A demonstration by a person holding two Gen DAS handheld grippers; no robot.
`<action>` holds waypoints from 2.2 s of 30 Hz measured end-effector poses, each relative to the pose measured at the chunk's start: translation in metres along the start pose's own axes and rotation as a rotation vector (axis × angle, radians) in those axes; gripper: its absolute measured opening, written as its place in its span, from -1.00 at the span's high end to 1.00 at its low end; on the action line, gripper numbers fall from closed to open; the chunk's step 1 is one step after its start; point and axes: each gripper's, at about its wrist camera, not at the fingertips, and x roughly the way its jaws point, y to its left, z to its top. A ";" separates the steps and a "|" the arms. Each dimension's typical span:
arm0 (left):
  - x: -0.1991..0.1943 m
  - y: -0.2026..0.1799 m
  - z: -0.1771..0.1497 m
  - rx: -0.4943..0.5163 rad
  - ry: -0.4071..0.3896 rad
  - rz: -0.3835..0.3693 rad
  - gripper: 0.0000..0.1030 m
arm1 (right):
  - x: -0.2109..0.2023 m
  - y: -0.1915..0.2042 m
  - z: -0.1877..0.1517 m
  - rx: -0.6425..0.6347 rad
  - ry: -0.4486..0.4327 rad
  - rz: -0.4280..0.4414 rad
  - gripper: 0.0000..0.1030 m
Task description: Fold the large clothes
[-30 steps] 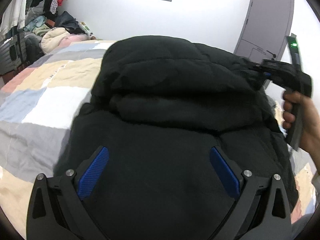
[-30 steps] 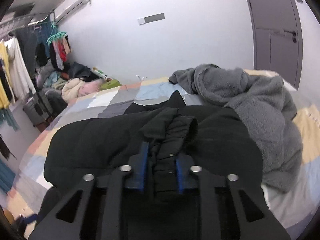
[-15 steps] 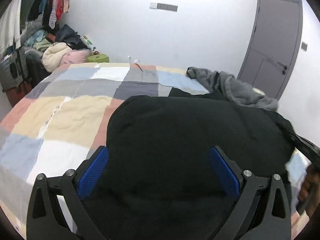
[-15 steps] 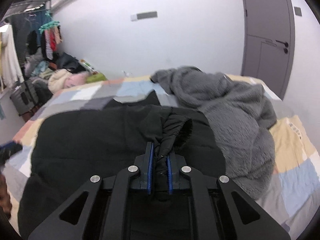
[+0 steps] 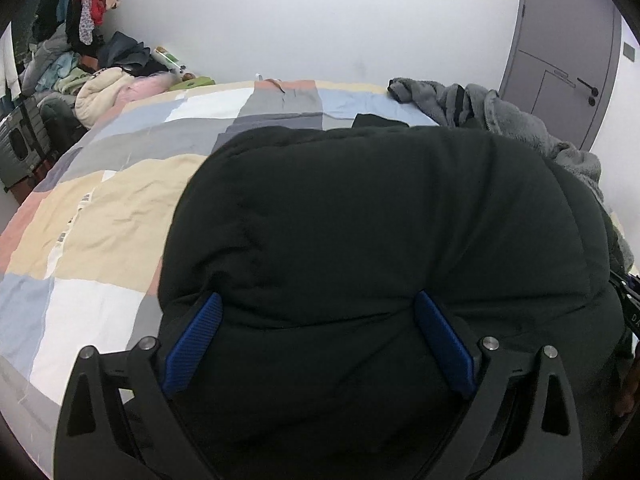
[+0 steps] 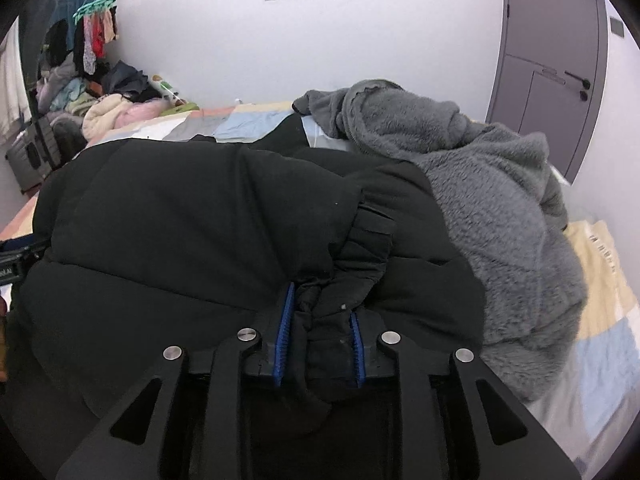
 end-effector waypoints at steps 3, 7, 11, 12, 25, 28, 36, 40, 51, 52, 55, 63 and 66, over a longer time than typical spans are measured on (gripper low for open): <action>0.010 -0.001 -0.001 0.000 0.002 -0.005 -0.91 | 0.008 -0.001 -0.005 0.008 -0.001 0.017 0.56; 0.019 -0.004 -0.002 0.007 0.006 0.003 -0.92 | 0.019 0.000 -0.010 0.012 -0.006 0.028 0.54; 0.029 -0.008 -0.001 0.013 0.016 0.018 -0.93 | 0.029 0.001 -0.011 0.008 -0.007 0.021 0.52; 0.030 -0.009 0.000 0.013 0.020 0.023 -0.93 | 0.032 0.003 -0.011 0.005 -0.004 0.017 0.52; -0.035 -0.019 0.009 0.015 0.021 0.046 -0.93 | -0.017 -0.005 0.006 0.098 0.037 0.033 0.48; -0.072 -0.022 0.015 0.007 -0.019 0.034 -0.93 | -0.051 -0.002 0.014 0.099 0.011 0.044 0.43; -0.185 -0.025 0.019 -0.036 -0.077 -0.017 -0.93 | -0.175 0.014 0.033 0.092 -0.131 0.073 0.21; -0.240 -0.028 0.009 -0.029 -0.132 -0.030 -0.93 | -0.232 0.025 0.031 0.080 -0.189 0.073 0.04; -0.344 -0.024 -0.052 -0.042 -0.205 -0.092 -0.94 | -0.344 0.037 -0.017 0.052 -0.278 0.077 0.02; -0.348 -0.023 -0.056 -0.042 -0.204 -0.093 -0.94 | -0.349 0.037 -0.022 0.052 -0.280 0.075 0.01; -0.358 -0.016 -0.078 -0.051 -0.201 -0.104 -0.94 | -0.360 0.036 -0.039 0.047 -0.280 0.080 0.00; -0.357 0.008 -0.132 -0.093 -0.134 -0.133 -0.94 | -0.360 0.027 -0.084 0.040 -0.225 0.073 -0.01; -0.347 0.016 -0.146 -0.086 -0.093 -0.128 -0.94 | -0.351 0.025 -0.100 0.004 -0.187 0.069 -0.01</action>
